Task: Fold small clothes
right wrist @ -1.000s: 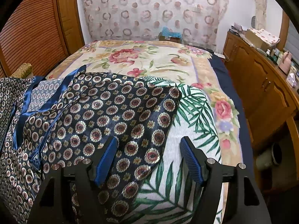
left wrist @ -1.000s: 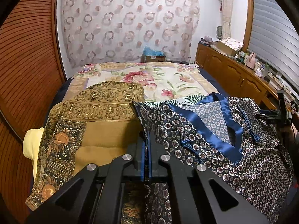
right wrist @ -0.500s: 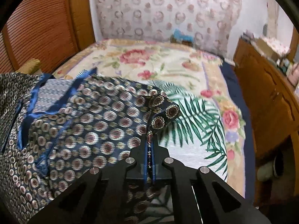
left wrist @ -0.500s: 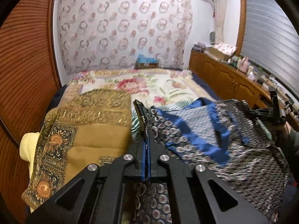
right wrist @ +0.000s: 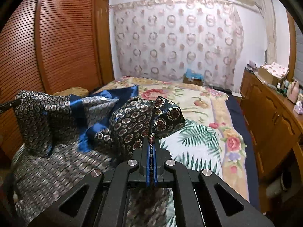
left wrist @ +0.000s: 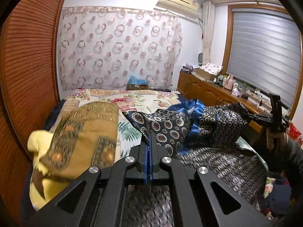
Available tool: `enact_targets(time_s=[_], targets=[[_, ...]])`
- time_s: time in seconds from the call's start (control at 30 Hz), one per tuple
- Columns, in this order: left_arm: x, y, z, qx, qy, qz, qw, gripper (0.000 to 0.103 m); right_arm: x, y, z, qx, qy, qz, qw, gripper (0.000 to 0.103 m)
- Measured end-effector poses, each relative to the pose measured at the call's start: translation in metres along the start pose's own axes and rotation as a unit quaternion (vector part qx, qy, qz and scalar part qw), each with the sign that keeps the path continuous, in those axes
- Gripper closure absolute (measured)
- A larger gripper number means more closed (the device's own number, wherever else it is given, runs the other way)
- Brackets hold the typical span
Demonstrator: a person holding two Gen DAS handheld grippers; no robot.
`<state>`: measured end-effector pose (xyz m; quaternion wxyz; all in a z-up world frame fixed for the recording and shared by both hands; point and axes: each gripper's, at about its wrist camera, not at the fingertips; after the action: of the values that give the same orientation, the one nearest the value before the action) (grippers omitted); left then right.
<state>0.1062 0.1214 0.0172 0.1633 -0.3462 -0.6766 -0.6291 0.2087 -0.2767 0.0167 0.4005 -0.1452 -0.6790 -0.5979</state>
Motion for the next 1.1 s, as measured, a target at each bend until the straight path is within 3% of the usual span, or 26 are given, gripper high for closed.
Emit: enact_targets(time_s=[0.2, 0.4, 0.53, 0.77, 1.1], targets=[[0.040, -0.067, 0.006, 0.039, 0.002, -0.004, 0.9992, 0.101, 0.053, -0.080, 0.011, -0.010, 0.024, -0.003, 1.000, 0.101], [0.063, -0.139, 0.018, 0.090, 0.008, 0.024, 0.9956, 0.101, 0.103, -0.158, 0.010, -0.043, 0.038, 0.019, 0.998, 0.101], [0.063, -0.158, 0.026, 0.104, 0.022, 0.042, 0.9934, 0.101, 0.141, -0.203, 0.004, -0.067, 0.033, 0.035, 0.997, 0.101], [0.079, -0.155, 0.021, 0.068, 0.034, 0.032, 0.9966, 0.101, 0.189, -0.220, 0.008, -0.052, 0.017, 0.054, 0.997, 0.101], [0.084, -0.156, 0.025, 0.055, 0.052, 0.040, 0.9963, 0.100, 0.181, -0.206, 0.016, -0.073, -0.007, 0.088, 0.993, 0.101]])
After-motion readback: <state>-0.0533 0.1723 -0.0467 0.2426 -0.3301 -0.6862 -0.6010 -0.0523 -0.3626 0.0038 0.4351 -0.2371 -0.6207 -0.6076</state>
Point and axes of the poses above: each gripper's, at about its wrist camera, not at the fingertips, and x roughly against the way its jaws point, z to its left, y to its top, and after that the axes turned 15 degrees about z, right-handed
